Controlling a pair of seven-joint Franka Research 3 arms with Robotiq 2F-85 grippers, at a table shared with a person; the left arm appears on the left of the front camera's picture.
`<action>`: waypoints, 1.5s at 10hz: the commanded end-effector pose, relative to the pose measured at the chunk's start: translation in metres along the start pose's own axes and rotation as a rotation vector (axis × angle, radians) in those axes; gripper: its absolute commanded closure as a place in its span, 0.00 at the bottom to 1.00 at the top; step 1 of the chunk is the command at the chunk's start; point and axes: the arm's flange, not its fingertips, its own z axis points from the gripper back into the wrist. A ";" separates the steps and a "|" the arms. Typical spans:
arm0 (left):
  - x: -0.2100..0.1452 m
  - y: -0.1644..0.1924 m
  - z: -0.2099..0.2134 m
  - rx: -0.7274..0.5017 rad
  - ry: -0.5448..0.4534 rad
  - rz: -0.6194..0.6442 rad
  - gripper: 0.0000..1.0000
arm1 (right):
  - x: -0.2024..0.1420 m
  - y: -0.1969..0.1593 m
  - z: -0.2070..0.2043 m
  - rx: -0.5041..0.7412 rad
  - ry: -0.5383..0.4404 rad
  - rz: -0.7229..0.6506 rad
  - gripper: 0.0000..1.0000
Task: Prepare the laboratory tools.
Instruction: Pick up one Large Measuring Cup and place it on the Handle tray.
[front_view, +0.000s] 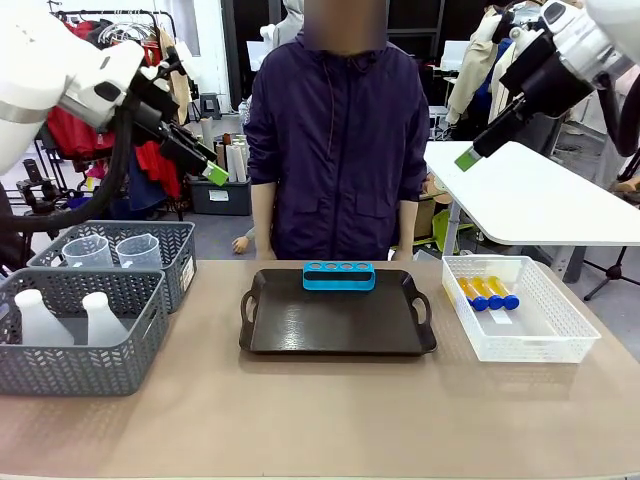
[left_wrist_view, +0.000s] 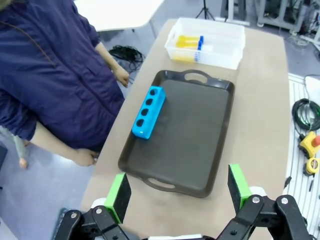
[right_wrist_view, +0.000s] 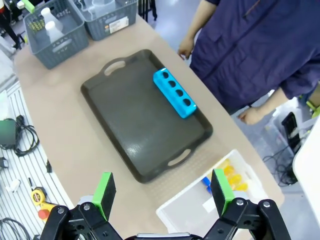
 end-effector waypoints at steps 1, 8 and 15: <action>0.013 0.003 0.009 0.006 -0.008 0.016 0.00 | 0.001 -0.005 -0.002 0.005 -0.060 0.055 0.00; 0.022 -0.002 0.012 0.010 -0.011 -0.006 0.00 | -0.005 -0.026 0.000 -0.008 -0.187 0.032 0.00; 0.022 -0.002 0.012 0.010 -0.011 -0.006 0.00 | -0.002 -0.018 0.001 -0.007 -0.122 0.027 0.00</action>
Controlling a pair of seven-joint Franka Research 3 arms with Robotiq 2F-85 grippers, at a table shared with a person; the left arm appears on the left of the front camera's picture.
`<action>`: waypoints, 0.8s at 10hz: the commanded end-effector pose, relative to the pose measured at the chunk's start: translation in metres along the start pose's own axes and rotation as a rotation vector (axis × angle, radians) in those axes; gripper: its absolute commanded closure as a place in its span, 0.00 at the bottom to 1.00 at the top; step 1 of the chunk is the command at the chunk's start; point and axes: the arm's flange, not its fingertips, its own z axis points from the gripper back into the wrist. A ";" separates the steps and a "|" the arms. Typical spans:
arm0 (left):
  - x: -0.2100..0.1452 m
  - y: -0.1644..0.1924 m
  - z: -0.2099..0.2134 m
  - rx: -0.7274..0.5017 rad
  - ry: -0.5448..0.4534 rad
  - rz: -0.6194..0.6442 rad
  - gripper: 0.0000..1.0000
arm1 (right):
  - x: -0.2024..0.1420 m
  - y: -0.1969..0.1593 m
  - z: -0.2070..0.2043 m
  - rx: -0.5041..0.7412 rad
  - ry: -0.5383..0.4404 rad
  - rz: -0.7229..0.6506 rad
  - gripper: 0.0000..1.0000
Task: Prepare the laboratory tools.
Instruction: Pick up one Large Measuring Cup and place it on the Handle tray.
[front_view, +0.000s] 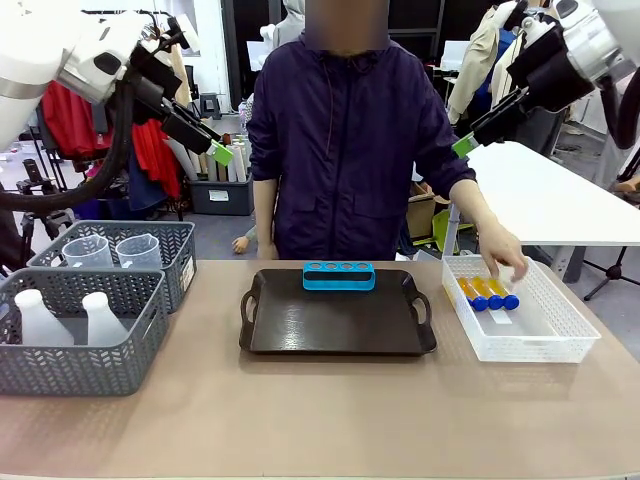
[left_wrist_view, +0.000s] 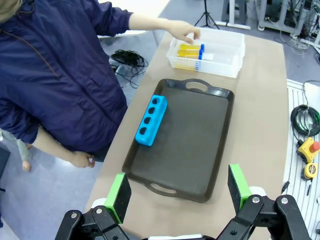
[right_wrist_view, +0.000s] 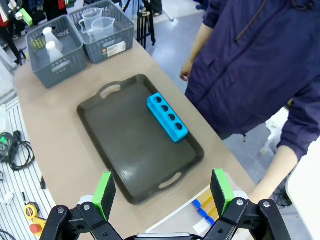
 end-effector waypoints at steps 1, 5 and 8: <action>0.000 0.001 0.001 0.003 -0.001 0.001 0.00 | -0.001 -0.001 0.001 -0.004 0.009 0.004 0.00; -0.024 -0.012 0.006 -0.007 0.149 0.116 0.00 | -0.001 -0.001 0.001 -0.004 0.009 0.004 0.00; -0.070 -0.018 0.016 0.088 0.326 0.219 0.00 | -0.001 -0.001 0.001 -0.004 0.009 0.004 0.00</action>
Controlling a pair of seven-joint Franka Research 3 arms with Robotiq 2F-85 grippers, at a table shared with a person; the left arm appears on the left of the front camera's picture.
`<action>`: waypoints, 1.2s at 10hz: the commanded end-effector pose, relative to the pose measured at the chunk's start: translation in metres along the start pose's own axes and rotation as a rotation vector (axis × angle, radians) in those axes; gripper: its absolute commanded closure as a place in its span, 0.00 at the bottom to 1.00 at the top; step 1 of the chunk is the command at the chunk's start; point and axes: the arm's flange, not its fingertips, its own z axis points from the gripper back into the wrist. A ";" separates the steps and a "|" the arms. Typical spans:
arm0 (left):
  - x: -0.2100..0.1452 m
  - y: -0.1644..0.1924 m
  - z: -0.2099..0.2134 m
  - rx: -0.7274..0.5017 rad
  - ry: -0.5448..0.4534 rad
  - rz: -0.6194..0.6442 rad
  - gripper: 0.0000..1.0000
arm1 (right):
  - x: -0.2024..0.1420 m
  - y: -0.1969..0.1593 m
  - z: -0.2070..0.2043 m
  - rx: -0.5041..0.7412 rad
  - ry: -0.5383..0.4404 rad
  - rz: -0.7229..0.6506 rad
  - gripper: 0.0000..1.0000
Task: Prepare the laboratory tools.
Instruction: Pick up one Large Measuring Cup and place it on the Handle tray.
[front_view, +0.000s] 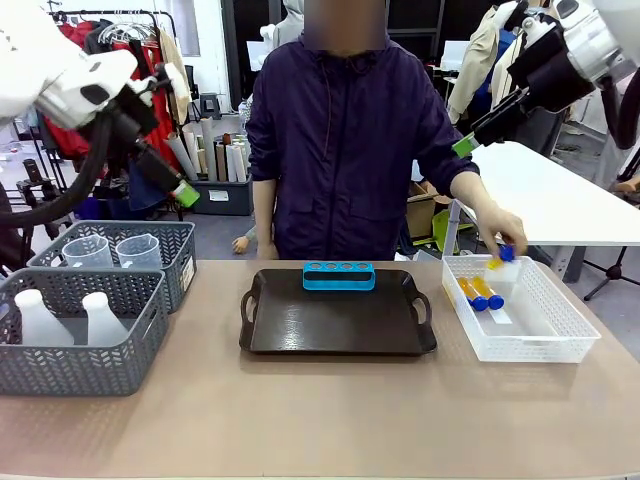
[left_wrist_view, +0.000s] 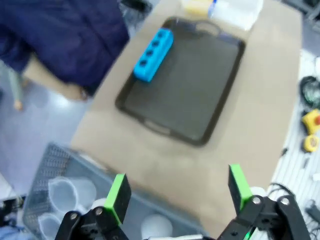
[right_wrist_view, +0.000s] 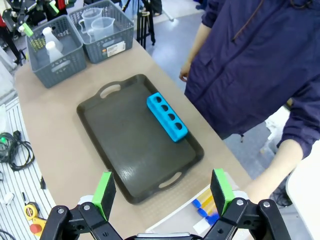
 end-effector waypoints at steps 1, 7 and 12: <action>-0.022 -0.003 0.003 0.074 0.126 0.068 0.00 | 0.000 0.000 0.001 -0.004 0.008 0.005 0.00; -0.048 0.018 -0.011 0.118 0.226 0.125 0.00 | 0.000 0.000 0.001 -0.004 0.008 0.005 0.00; -0.037 0.061 -0.035 0.239 0.371 0.254 0.00 | 0.000 0.000 0.001 -0.004 0.008 0.005 0.00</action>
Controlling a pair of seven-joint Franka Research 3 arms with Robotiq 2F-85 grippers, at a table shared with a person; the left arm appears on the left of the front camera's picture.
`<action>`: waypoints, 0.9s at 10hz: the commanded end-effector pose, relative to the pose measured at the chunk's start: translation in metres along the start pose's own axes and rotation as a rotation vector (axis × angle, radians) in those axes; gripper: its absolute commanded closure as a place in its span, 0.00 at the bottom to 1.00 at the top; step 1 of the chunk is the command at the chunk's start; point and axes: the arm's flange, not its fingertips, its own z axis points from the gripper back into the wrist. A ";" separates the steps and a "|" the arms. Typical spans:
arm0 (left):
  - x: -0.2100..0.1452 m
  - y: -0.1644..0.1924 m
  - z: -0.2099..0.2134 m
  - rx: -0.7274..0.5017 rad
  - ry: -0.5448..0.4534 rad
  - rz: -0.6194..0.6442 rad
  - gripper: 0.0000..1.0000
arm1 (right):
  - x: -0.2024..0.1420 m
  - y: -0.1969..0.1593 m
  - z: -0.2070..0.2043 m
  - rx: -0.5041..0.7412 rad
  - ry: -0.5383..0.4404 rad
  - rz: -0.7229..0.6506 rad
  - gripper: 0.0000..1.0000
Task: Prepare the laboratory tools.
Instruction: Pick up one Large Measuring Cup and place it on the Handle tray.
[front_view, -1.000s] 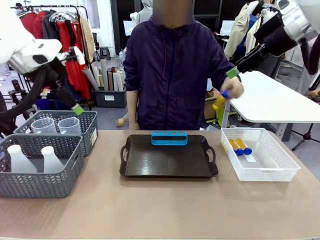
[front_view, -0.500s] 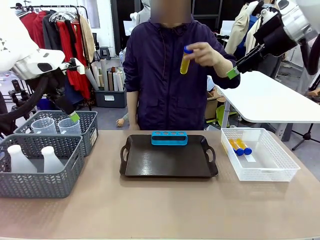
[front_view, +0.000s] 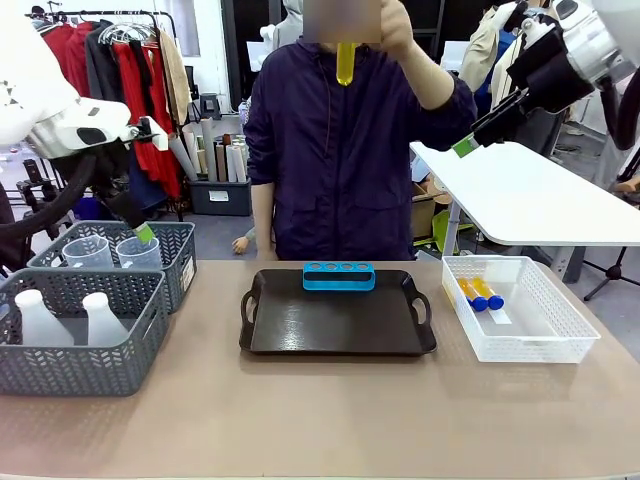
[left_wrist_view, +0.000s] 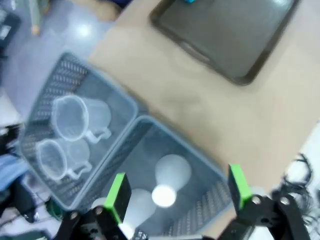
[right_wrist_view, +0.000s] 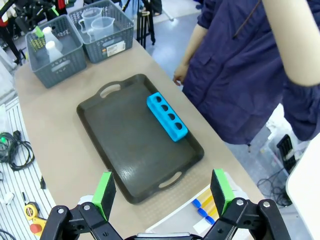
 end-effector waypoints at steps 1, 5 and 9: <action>0.021 0.033 -0.029 0.073 0.120 0.120 0.00 | 0.000 0.000 0.001 -0.004 0.008 0.005 0.00; 0.032 0.072 -0.088 0.102 0.176 0.338 0.00 | 0.000 0.000 0.001 -0.004 0.008 0.005 0.00; 0.022 0.118 -0.134 0.099 0.220 0.494 0.00 | 0.000 0.000 0.001 -0.004 0.008 0.005 0.00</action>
